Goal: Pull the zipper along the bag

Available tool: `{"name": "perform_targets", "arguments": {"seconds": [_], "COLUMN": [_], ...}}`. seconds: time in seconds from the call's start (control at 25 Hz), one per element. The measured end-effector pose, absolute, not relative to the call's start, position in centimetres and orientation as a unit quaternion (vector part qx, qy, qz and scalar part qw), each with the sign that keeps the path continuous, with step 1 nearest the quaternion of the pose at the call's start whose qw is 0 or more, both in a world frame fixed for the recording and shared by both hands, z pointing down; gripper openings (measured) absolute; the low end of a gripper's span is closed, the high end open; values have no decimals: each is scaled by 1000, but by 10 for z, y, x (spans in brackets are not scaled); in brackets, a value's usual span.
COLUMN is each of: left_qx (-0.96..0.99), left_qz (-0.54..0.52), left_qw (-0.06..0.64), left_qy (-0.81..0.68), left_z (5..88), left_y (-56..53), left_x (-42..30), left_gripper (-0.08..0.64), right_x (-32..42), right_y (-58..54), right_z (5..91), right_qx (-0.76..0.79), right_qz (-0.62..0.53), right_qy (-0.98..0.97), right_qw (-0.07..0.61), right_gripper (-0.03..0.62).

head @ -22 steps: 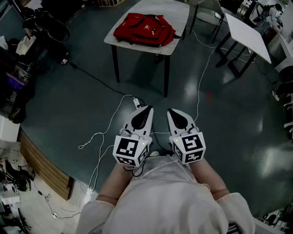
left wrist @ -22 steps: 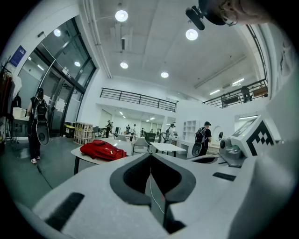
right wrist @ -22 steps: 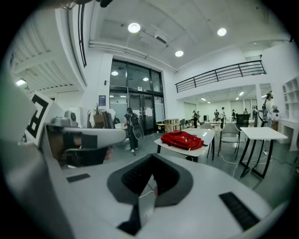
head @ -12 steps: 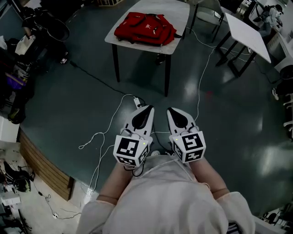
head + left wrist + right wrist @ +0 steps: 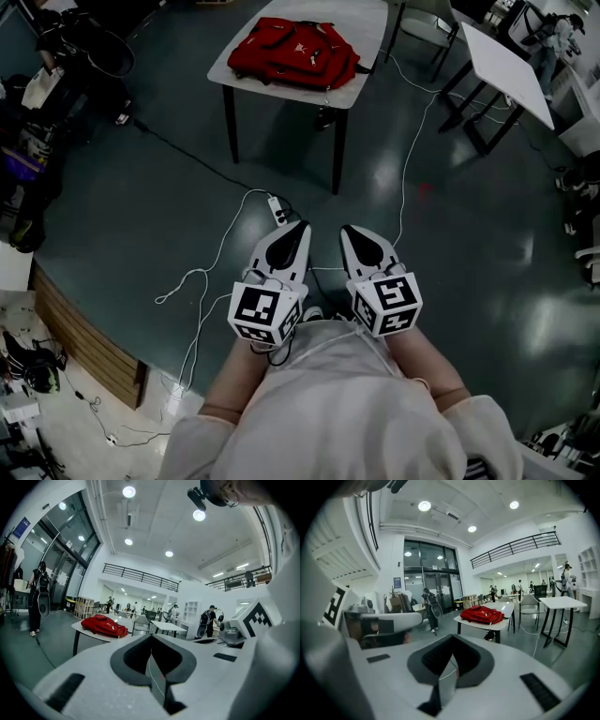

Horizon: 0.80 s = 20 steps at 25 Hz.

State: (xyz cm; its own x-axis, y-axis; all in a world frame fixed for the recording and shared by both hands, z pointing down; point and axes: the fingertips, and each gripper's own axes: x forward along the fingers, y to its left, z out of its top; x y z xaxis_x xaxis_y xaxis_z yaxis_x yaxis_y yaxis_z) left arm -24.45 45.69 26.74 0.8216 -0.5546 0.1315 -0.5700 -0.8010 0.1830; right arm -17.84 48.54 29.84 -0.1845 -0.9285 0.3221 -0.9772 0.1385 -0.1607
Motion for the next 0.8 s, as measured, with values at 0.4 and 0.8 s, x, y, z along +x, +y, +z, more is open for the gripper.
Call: {"name": "perform_targets", "arguments": {"seconds": [0.4, 0.8], "left_qx": [937, 919], "left_qz": [60, 67], "left_qw": [114, 127], "left_qy": [-325, -367], "left_z": [288, 287], "left_y": [393, 294], "left_x": [-193, -94], "left_gripper": [21, 21], "right_x": [-120, -18], "right_y": [420, 317], "right_z": [322, 324], "right_qx": [618, 578], "right_qz": [196, 213], "right_qy": [-758, -784], "right_qw": [67, 85], "right_gripper": [28, 28]}}
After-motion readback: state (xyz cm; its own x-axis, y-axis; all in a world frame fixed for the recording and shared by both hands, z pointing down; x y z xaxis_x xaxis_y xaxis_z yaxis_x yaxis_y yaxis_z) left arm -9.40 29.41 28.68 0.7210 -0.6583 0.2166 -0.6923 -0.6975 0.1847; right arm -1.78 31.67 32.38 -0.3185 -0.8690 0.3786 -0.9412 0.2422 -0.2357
